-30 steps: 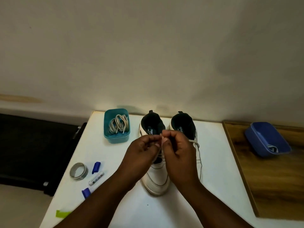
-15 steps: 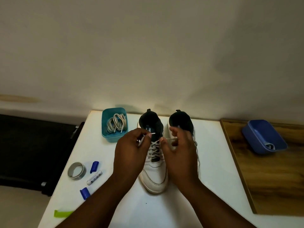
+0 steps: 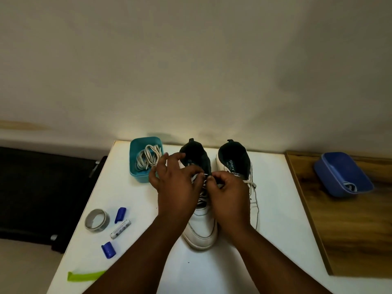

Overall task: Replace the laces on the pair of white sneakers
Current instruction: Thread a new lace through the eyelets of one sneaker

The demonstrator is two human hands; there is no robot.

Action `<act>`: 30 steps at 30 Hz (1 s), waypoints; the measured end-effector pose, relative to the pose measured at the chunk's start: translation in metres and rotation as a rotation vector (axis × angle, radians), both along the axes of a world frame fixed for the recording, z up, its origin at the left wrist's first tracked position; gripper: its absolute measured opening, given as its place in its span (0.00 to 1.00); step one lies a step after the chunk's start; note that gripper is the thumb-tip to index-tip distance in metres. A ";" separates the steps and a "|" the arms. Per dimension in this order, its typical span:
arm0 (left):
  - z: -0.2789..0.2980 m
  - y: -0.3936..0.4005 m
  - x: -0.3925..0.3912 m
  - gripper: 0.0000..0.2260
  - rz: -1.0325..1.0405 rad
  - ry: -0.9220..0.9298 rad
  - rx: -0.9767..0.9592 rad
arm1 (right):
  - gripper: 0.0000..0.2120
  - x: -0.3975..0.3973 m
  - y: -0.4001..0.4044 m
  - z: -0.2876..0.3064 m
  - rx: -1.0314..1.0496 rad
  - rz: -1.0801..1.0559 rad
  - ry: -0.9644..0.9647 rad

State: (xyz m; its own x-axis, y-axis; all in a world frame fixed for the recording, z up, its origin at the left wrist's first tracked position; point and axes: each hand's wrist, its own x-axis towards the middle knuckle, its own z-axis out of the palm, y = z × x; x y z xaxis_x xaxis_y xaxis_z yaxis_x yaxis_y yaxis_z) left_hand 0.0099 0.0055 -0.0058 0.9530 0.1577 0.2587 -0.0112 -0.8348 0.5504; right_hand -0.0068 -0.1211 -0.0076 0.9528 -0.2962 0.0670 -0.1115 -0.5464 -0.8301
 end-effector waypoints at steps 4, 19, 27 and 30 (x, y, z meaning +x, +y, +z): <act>-0.002 -0.003 0.004 0.05 0.005 0.081 -0.086 | 0.05 0.001 -0.005 0.000 0.091 0.015 0.012; 0.004 -0.005 0.004 0.05 -0.001 0.042 -0.091 | 0.05 0.001 -0.006 0.003 0.125 0.051 0.024; 0.004 -0.005 0.003 0.06 -0.029 0.057 -0.098 | 0.06 0.000 -0.008 0.004 0.108 0.097 0.013; 0.002 -0.002 0.005 0.06 -0.045 0.035 -0.081 | 0.07 0.003 -0.010 0.004 0.054 0.129 0.006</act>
